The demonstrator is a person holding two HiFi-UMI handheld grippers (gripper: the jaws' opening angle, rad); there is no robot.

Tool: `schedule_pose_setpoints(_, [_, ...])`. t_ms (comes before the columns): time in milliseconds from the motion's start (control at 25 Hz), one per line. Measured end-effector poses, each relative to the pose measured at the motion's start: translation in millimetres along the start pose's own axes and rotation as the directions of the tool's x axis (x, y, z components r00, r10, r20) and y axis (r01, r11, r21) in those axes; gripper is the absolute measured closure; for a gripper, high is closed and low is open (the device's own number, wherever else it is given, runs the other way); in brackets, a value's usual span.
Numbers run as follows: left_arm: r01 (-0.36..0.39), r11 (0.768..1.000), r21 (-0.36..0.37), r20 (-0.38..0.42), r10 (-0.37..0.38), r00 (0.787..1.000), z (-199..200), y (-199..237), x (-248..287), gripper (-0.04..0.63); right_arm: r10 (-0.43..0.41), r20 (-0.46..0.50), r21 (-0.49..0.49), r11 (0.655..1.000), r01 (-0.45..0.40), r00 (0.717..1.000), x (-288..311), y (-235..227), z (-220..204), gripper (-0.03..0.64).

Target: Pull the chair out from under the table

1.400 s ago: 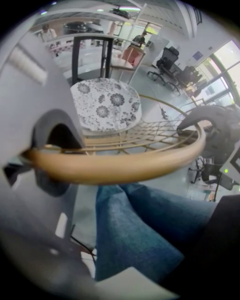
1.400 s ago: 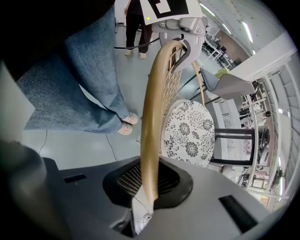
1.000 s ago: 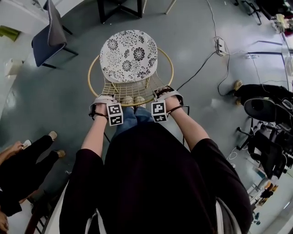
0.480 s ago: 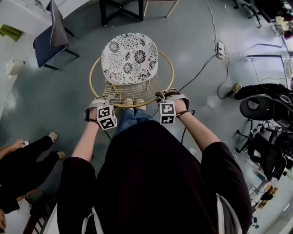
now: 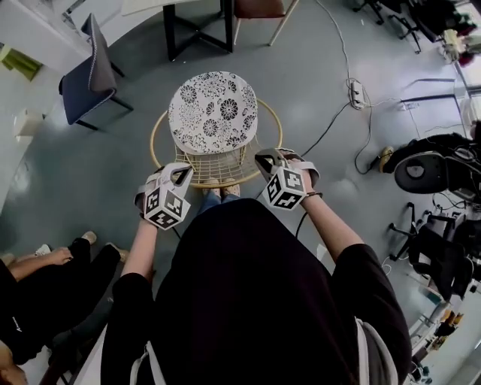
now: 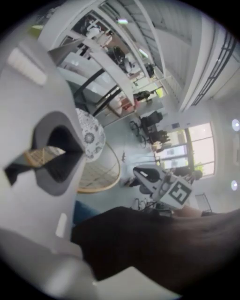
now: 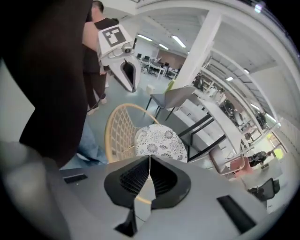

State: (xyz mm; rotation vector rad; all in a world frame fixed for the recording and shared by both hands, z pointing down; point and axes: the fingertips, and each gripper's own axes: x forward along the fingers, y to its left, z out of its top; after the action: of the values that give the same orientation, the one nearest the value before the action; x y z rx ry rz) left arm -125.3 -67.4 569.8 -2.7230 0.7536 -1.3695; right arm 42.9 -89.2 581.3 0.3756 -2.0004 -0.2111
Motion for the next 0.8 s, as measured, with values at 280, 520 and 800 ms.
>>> schedule_pose_setpoints(280, [-0.274,0.950,-0.151,0.212,0.302,0.930,91.2,74.8,-50.7,0.588,-0.304,0.242,0.264,0.935,0.239,0.921,-63.4,-84.3,87.1,0.595])
schedule_pose_setpoints(520, [-0.372,0.831,-0.413,0.361,0.525,0.771,148.3,120.4,-110.5,0.588,-0.546,0.384,0.532,0.790,0.305,0.745,-136.3,-138.0,130.7,0.595])
schedule_pose_setpoints(800, [-0.388,0.734,-0.558,0.431,0.655,0.621,180.8,130.8,-163.1,0.588,-0.701,0.432,0.686,0.664,0.298,0.567,-203.2,-159.9,151.0,0.596])
